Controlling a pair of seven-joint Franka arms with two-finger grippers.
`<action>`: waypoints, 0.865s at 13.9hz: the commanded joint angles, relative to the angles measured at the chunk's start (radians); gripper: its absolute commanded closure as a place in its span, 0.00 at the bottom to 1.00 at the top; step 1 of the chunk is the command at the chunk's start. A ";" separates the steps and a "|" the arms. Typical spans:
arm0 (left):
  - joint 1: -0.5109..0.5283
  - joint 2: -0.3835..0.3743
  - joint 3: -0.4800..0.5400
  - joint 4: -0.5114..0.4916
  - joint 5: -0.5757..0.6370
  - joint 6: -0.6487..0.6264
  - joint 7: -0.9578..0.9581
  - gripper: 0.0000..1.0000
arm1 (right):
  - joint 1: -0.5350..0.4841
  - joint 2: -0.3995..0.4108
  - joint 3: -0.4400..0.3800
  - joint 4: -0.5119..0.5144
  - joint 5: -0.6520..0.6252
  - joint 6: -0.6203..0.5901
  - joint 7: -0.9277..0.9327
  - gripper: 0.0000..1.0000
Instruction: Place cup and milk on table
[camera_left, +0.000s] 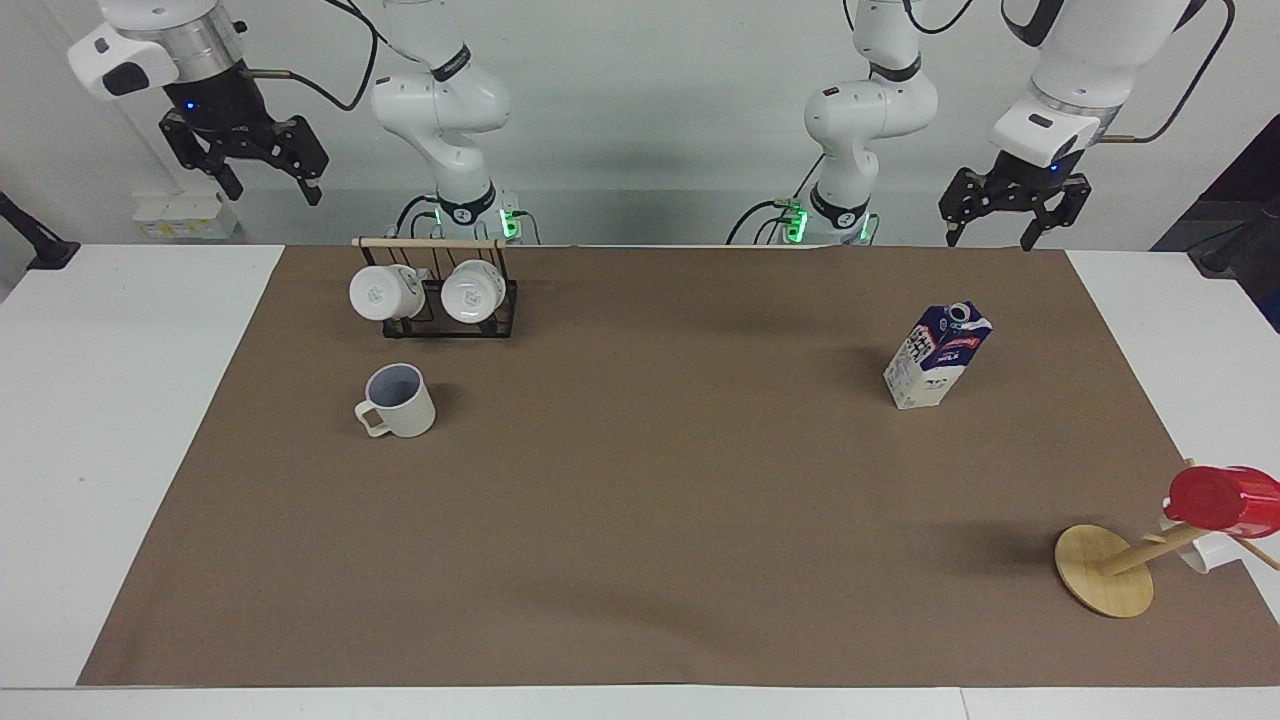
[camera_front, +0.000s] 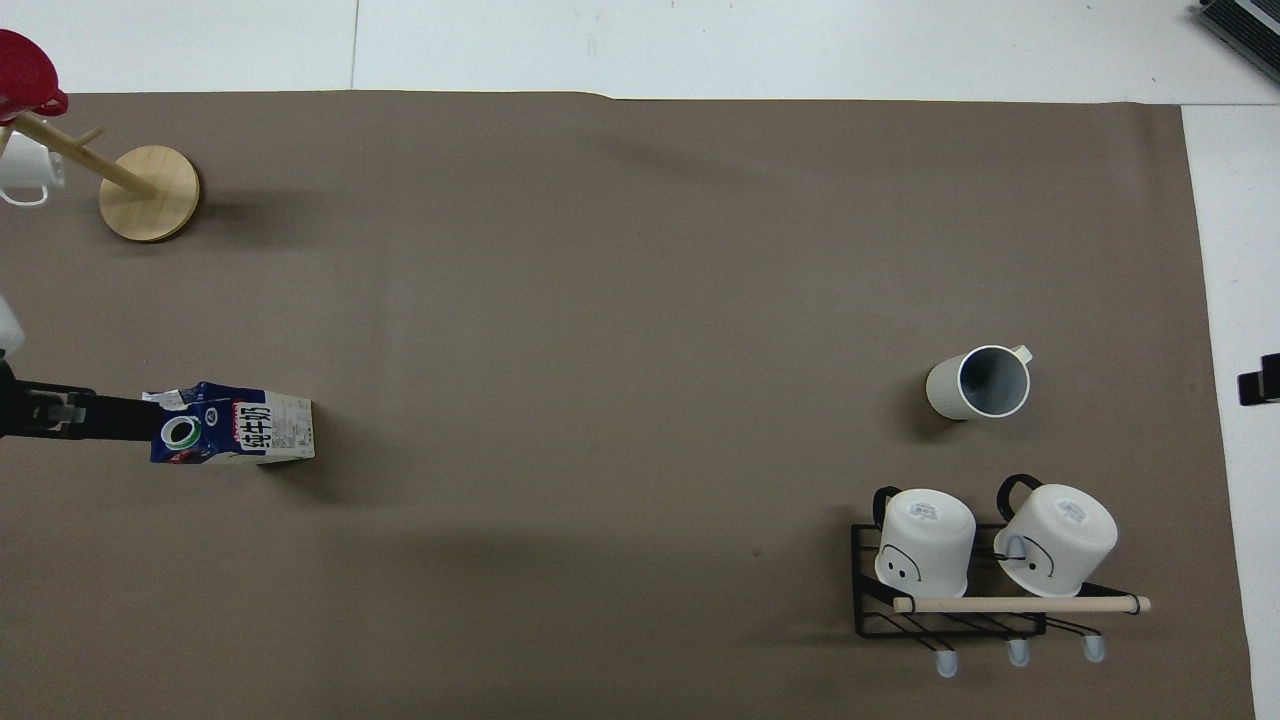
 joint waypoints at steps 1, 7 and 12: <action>0.009 0.003 -0.004 0.018 0.012 -0.009 0.002 0.00 | 0.001 -0.054 0.017 -0.073 -0.009 0.040 0.032 0.00; -0.006 0.005 0.015 0.020 0.012 -0.009 0.010 0.00 | 0.001 -0.054 0.020 -0.081 -0.011 0.043 0.036 0.00; -0.118 0.007 0.121 0.020 0.013 -0.009 0.008 0.00 | 0.001 -0.056 0.020 -0.093 -0.011 0.045 0.036 0.00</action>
